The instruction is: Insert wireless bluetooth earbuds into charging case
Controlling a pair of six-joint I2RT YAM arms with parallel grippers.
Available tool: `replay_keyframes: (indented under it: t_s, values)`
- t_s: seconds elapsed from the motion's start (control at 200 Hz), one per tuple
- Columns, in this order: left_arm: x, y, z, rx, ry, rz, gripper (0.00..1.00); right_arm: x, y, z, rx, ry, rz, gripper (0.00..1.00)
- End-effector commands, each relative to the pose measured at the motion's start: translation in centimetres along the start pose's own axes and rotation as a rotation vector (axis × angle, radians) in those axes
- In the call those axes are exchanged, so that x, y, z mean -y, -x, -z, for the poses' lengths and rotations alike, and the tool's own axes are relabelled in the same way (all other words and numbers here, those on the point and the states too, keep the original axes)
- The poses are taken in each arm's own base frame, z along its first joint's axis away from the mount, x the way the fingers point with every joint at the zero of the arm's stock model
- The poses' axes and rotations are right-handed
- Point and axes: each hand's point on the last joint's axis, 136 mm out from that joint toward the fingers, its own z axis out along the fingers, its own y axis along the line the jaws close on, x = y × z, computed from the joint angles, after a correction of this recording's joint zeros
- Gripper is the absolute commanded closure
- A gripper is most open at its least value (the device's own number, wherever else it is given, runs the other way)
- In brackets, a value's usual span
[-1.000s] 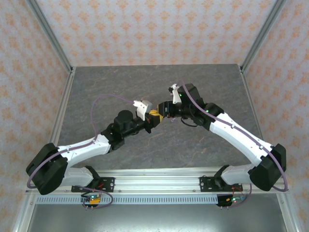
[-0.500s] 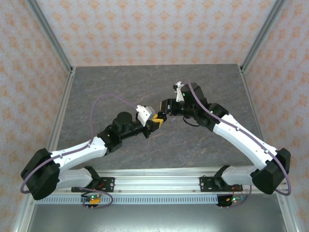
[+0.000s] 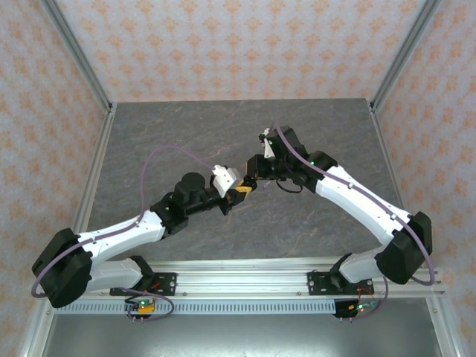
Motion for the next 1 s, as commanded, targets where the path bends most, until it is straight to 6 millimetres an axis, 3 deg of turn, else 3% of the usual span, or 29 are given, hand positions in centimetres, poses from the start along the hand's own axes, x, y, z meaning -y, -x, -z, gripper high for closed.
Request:
replay_keyframes:
  t_s: [0.0,0.996]
  values:
    - [0.4,1.8,0.6,0.044,-0.009,-0.043,0.94,-1.2,0.1,0.6,-0.019,0.031,0.009,0.83]
    - [-2.4,2.5,0.4,0.054,0.147,0.048,0.94,-0.1,-3.2,-0.8,-0.161,0.022,0.004,0.83]
